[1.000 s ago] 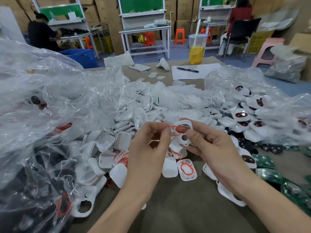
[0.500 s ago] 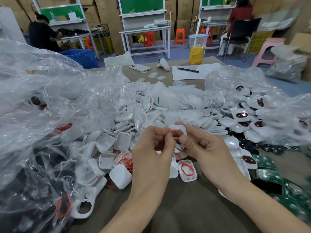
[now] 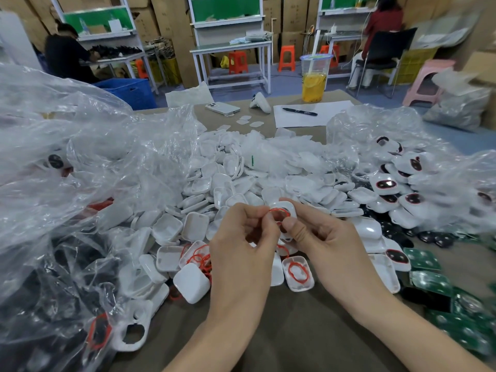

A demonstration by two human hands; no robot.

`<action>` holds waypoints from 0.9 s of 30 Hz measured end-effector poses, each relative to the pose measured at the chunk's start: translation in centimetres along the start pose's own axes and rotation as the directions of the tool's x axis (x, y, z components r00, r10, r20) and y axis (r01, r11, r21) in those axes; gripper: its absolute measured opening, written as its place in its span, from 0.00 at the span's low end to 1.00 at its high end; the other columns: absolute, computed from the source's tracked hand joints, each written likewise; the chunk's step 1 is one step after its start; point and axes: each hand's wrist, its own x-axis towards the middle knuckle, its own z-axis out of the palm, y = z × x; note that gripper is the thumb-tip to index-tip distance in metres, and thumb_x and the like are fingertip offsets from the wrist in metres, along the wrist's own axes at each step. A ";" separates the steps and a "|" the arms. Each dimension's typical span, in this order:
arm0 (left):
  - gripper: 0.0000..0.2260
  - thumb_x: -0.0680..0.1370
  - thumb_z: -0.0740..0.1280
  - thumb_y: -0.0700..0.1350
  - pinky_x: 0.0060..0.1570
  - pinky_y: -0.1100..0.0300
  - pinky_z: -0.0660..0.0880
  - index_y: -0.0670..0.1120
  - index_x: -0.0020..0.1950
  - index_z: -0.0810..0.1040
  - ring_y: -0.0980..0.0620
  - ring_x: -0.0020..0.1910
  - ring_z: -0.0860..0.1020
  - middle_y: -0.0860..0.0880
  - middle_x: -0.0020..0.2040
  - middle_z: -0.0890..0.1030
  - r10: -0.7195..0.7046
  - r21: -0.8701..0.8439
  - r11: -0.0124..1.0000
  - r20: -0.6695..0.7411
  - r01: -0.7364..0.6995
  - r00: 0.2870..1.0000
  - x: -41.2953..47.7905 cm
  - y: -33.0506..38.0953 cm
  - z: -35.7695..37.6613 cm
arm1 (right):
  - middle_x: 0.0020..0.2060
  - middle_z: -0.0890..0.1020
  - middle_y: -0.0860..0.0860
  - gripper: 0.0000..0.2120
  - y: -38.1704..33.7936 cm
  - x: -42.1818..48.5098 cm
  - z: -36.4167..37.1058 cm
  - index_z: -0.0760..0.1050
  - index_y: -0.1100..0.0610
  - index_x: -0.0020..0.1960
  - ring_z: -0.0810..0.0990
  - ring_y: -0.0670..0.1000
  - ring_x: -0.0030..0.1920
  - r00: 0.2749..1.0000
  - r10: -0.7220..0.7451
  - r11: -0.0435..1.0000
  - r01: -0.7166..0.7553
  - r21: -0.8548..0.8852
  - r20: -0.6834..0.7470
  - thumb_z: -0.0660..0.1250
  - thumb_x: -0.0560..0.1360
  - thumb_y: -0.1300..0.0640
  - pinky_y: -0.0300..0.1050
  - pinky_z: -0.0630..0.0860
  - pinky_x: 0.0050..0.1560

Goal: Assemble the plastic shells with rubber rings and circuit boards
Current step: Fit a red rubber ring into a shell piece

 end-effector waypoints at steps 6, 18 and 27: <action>0.03 0.76 0.70 0.50 0.39 0.74 0.72 0.57 0.43 0.78 0.61 0.40 0.81 0.61 0.40 0.82 0.010 0.043 0.999 0.004 -0.010 1.000 -0.2 -0.1 0.0 | 0.49 0.87 0.44 0.10 0.5 -0.1 0.0 0.82 0.37 0.56 0.85 0.50 0.53 1.000 -0.014 0.992 0.013 -0.123 -0.008 0.64 0.79 0.48 0.58 0.79 0.59; 0.01 0.75 0.69 0.52 0.42 0.71 0.75 0.57 0.46 0.80 0.59 0.44 0.83 0.59 0.41 0.84 -0.021 -0.012 1.000 0.034 0.021 0.999 -0.2 -0.4 -0.2 | 0.48 0.86 0.50 0.11 0.7 -0.1 0.0 0.81 0.35 0.56 0.85 0.53 0.51 0.998 -0.055 0.987 0.055 -0.153 0.005 0.64 0.76 0.40 0.62 0.79 0.57; 0.03 0.76 0.71 0.50 0.42 0.73 0.74 0.58 0.48 0.79 0.61 0.44 0.83 0.60 0.42 0.84 0.023 0.003 1.000 0.043 -0.023 0.999 -0.2 -0.4 -0.2 | 0.47 0.87 0.49 0.10 0.7 -0.2 -0.3 0.81 0.35 0.56 0.84 0.55 0.52 0.997 -0.081 0.985 0.081 -0.150 0.006 0.65 0.78 0.46 0.59 0.80 0.57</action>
